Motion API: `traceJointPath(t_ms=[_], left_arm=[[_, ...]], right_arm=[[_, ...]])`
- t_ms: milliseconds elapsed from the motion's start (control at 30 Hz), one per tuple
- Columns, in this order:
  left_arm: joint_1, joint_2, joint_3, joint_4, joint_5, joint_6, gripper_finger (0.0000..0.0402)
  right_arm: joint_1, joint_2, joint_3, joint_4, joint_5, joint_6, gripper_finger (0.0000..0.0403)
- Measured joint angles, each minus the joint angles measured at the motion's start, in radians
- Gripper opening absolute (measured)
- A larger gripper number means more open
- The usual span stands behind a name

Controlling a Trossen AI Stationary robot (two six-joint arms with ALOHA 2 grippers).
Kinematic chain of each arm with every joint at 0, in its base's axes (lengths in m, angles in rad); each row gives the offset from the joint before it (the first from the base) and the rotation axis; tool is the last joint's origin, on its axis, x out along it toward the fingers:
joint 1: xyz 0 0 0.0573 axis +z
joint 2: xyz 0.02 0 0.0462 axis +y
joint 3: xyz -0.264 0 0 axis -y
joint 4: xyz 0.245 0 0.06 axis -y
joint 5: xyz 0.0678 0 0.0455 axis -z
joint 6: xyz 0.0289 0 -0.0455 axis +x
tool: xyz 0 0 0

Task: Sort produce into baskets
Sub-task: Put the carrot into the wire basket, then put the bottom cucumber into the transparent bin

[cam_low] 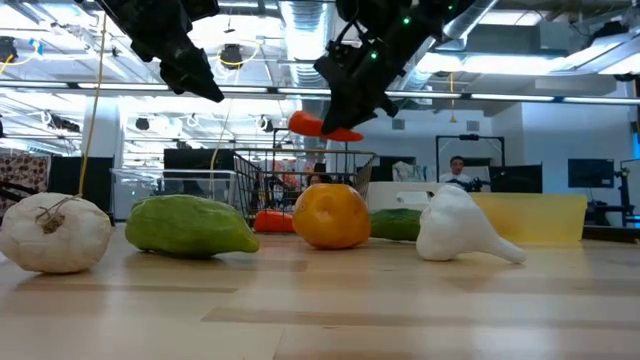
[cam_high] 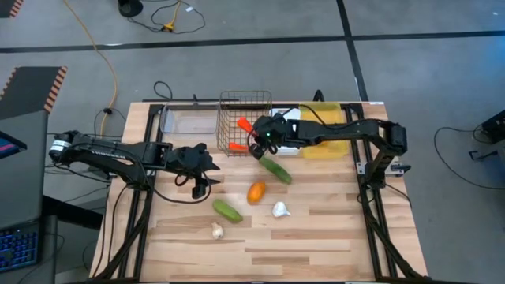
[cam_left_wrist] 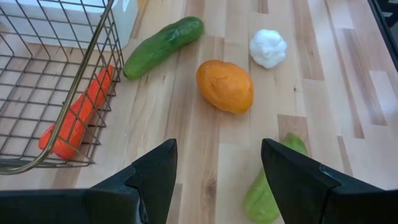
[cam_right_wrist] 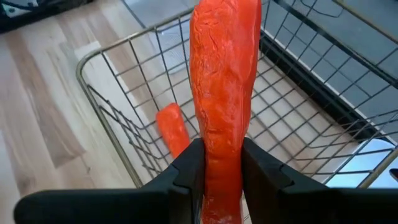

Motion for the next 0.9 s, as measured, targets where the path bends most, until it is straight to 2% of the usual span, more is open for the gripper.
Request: traceJointPath(t_ms=[133,433,533,767,900], left_arm=[[0.000,0.000,0.000,0.000,0.000,-0.003,0.0219],[0.000,0.000,0.000,-0.002,0.004,0.017,0.0219],[0.000,0.000,0.000,-0.004,0.034,0.016,0.0219],[0.000,0.011,0.001,0.004,0.163,0.051,0.0219],[0.000,0.034,0.002,0.014,0.238,0.042,0.0219]], right_arm=[[-0.006,0.000,0.000,0.000,-0.005,0.032,0.0113],[-0.026,0.000,0.000,0.006,-0.161,0.043,0.0120],[-0.029,0.000,0.000,0.005,-0.182,0.046,0.0146],[-0.032,0.000,0.000,0.005,-0.182,0.067,0.0239],[-0.032,0.000,0.000,0.004,-0.182,0.071,0.0263]])
